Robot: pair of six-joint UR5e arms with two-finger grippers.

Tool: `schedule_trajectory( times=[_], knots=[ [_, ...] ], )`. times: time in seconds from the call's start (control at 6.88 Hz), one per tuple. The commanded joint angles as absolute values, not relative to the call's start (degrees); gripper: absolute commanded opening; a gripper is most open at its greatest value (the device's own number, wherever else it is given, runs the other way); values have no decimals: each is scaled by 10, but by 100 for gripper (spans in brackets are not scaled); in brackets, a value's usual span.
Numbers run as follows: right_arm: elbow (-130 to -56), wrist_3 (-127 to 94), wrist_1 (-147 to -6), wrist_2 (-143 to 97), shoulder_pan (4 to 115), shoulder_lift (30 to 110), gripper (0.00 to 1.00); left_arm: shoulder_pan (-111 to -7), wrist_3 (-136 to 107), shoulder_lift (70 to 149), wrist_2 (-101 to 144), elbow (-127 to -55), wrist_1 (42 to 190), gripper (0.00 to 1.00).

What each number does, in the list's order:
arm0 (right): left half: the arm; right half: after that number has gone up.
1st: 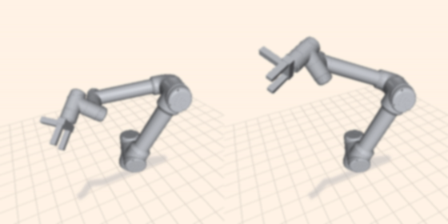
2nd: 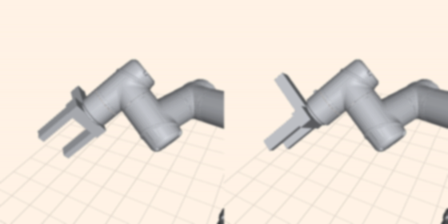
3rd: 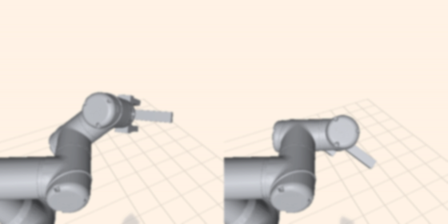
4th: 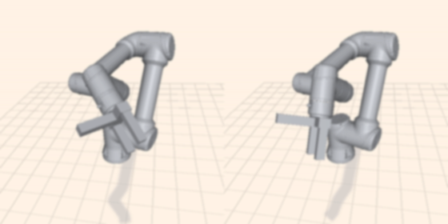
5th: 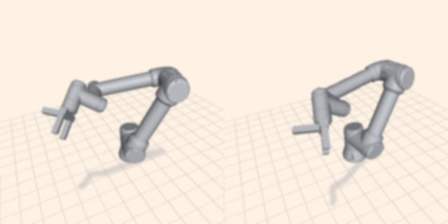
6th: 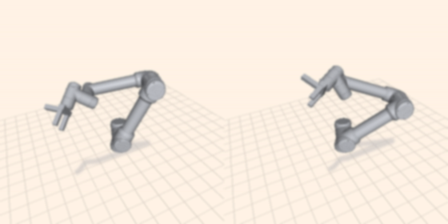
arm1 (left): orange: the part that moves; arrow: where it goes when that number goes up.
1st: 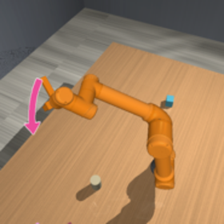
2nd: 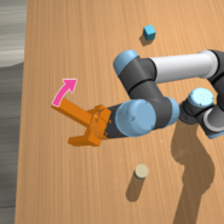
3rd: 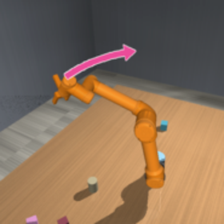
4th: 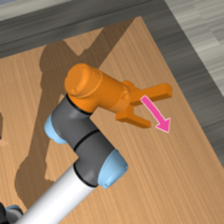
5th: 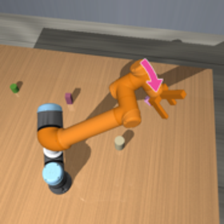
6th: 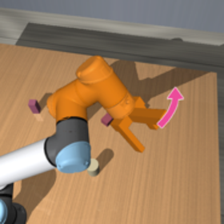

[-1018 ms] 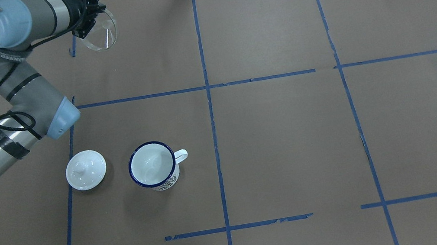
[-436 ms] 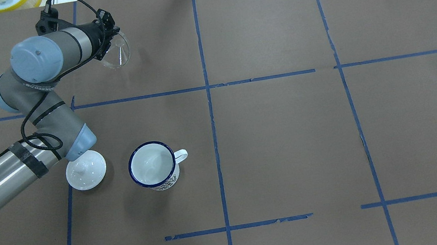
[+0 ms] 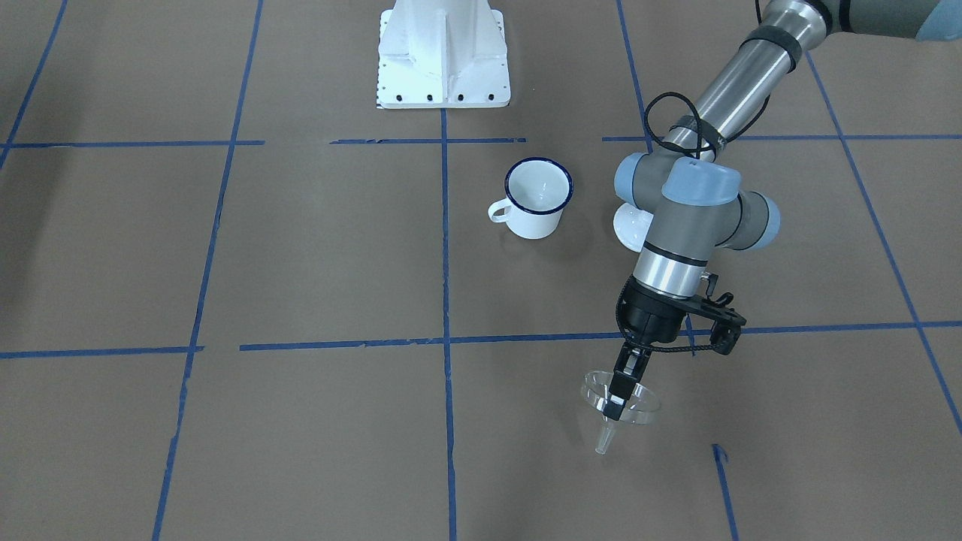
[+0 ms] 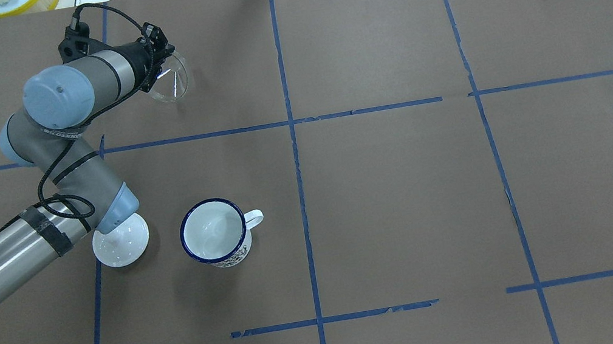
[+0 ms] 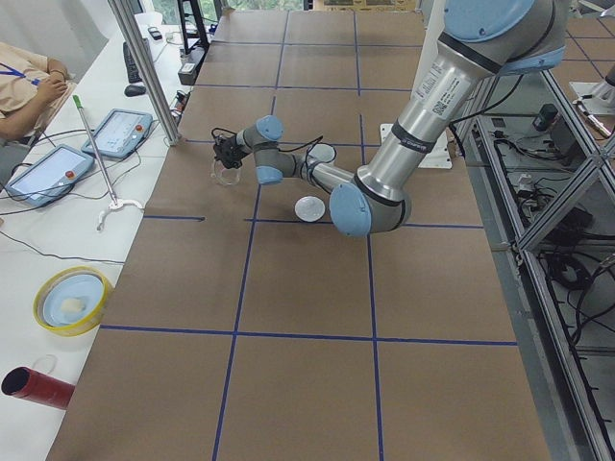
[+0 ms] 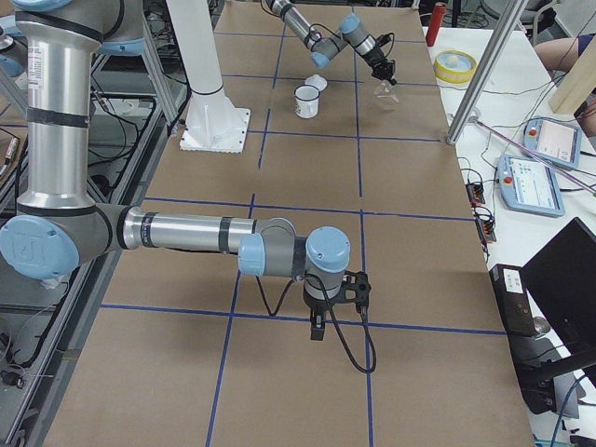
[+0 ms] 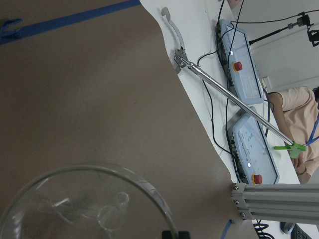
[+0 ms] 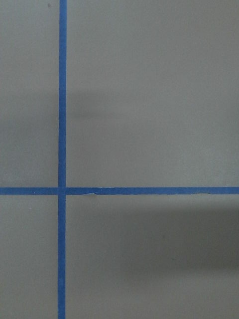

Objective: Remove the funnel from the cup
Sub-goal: 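Lower the glass funnel onto the table and open the left gripper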

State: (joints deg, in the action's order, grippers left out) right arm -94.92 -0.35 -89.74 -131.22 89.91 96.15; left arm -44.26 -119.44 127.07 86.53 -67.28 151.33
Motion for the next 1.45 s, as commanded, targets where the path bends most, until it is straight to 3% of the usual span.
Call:
schedule_trajectory(
  times=[0.0, 0.29, 0.44, 0.58, 0.73, 1.31],
  knots=[
    [-949, -4, -897, -1312, 899, 962, 100, -442, -1195, 1269, 866, -671, 1534, 0],
    [-949, -4, -897, -1312, 899, 962, 100, -437, -1194, 1260, 867, -671, 1536, 14],
    [-949, -4, -897, -1312, 899, 962, 100, -437, -1194, 1260, 867, -671, 1536, 31],
    [-949, -4, -897, -1312, 899, 962, 100, -436, -1194, 1253, 867, -674, 1536, 86],
    [-949, -4, -897, -1312, 899, 962, 100, -437, -1191, 1245, 868, -683, 1535, 100],
    [-949, -4, -897, -1312, 899, 962, 100, -439, -1187, 1145, 951, -871, 1412, 100]
  ],
)
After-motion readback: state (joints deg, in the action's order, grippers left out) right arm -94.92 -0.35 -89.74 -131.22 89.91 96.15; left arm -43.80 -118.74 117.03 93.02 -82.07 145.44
